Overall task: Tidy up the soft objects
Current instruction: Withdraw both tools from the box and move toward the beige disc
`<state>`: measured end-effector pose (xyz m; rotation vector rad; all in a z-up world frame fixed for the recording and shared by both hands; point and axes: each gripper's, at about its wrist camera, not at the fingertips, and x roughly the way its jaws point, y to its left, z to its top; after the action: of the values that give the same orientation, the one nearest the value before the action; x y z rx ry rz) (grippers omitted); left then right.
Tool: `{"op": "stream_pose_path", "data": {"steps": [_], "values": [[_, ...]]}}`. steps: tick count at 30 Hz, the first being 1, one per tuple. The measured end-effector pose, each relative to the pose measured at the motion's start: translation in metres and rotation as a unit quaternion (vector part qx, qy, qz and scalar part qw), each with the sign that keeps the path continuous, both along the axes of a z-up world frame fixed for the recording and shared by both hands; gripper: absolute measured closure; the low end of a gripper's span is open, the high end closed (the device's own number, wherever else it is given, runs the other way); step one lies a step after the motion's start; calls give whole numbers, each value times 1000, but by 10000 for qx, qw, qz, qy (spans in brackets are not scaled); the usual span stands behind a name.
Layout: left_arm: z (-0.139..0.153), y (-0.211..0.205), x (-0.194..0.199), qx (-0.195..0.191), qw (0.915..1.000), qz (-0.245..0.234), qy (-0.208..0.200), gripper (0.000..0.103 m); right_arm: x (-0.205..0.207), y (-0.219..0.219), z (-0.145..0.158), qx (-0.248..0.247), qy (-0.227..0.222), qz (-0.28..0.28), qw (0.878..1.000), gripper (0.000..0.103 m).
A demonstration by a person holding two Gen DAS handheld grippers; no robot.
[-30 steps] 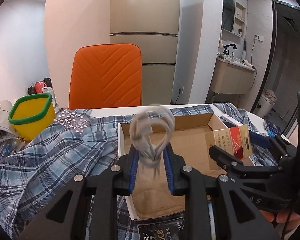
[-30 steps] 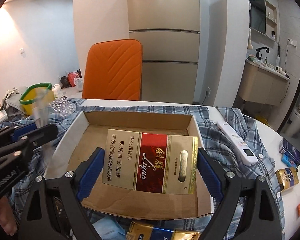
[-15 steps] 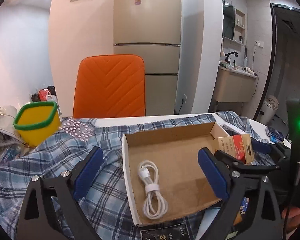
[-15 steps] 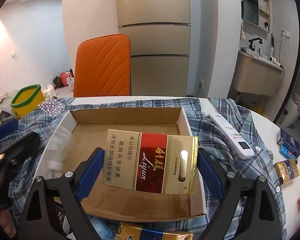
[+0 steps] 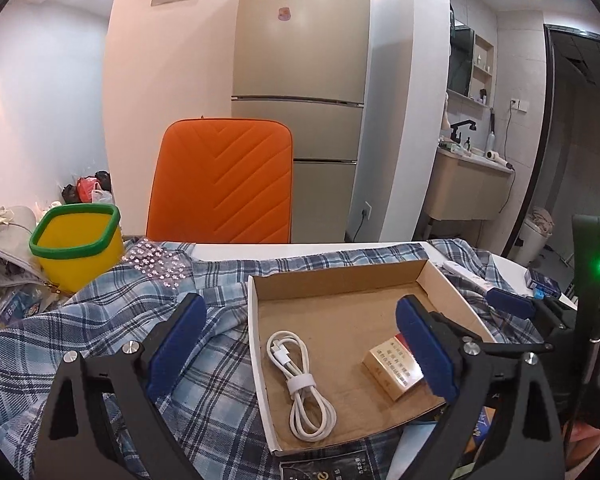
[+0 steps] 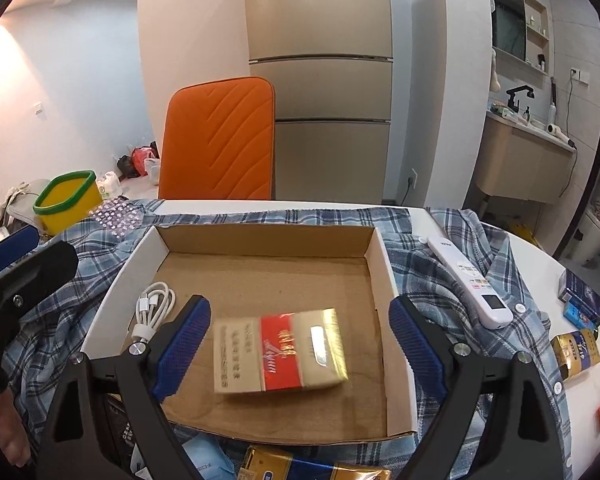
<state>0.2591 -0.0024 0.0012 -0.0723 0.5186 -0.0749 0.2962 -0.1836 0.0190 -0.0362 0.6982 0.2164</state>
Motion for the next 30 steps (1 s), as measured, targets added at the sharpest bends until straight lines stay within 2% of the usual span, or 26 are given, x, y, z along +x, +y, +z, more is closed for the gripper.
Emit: {"op": "stream_pose_path", "data": {"steps": [5,9,17,19,20,22,25,30], "values": [[14,0,-14,-10,9998,27,-188,8,-3,-5,10,118,-57,-29,9999,10],[31,-3,-39,1,9992,-33,-402,8,-18,-13,35,225,-291,-96,9993,10],[44,-18,-107,262,9946,-197,-985,7,-85,-42,80,432,-841,-139,9954,10],[44,-21,-123,288,9920,-190,-1217,0,-107,-51,84,457,-1000,-191,9938,8],[43,-20,-131,248,9904,-159,-1349,0,-115,-54,85,466,-1051,-206,9932,2],[41,-19,-145,107,9876,-137,-1562,0,-138,-62,86,485,-1318,-294,9897,0],[38,-20,-156,34,9861,-201,-1649,0,-166,-69,87,384,-1669,-413,9844,0],[26,-28,-164,246,9861,-321,-1614,0,-188,-74,81,303,-1793,-488,9821,0]]}}
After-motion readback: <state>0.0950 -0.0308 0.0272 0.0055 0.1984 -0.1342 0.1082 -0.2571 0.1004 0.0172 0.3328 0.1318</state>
